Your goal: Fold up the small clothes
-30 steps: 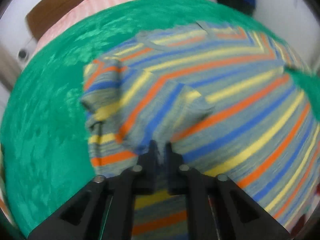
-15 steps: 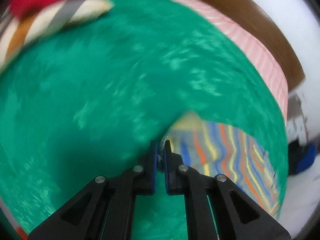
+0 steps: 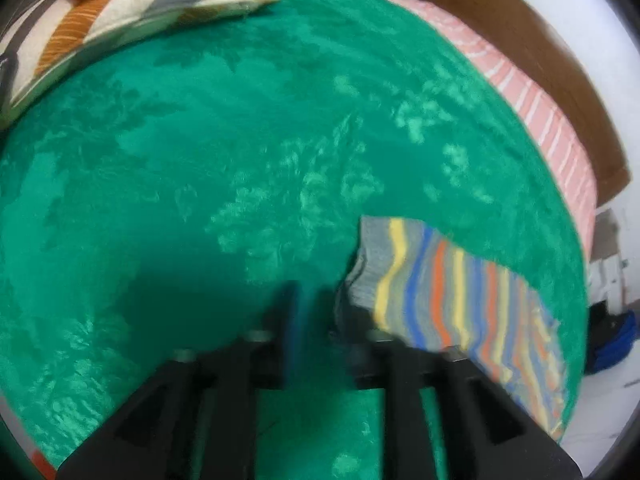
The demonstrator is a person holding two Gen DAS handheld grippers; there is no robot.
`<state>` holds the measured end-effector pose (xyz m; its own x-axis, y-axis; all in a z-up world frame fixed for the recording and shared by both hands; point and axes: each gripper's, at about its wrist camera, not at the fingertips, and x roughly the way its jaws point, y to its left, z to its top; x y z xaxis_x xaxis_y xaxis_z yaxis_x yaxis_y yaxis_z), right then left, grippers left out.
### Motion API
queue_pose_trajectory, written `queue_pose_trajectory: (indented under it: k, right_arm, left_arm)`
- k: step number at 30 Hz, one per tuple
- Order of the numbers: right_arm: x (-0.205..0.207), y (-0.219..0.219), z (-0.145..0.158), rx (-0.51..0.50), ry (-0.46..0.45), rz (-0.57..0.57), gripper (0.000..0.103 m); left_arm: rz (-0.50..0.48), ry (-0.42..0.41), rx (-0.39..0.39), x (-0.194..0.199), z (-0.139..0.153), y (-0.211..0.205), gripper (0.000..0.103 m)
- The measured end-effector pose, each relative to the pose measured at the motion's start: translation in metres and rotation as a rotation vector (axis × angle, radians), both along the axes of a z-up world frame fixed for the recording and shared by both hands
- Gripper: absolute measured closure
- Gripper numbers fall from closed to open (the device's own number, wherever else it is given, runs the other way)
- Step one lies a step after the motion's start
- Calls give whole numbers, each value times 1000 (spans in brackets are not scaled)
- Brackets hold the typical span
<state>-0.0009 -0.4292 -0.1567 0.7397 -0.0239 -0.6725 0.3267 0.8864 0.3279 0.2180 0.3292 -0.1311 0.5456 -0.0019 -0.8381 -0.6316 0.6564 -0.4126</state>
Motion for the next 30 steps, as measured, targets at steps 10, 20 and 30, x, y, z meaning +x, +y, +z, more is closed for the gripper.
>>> queue_pose_trajectory:
  k: [10, 20, 30]
  right_arm:
    - [4, 7, -3, -45, 15, 4, 38]
    - [6, 13, -5, -89, 31, 7, 35]
    - [5, 14, -5, -90, 27, 7, 34]
  left_arm:
    - [-237, 47, 59, 70, -10, -23, 102]
    - [-146, 78, 242, 73, -11, -8, 96]
    - [-237, 104, 330, 34, -5, -39, 45]
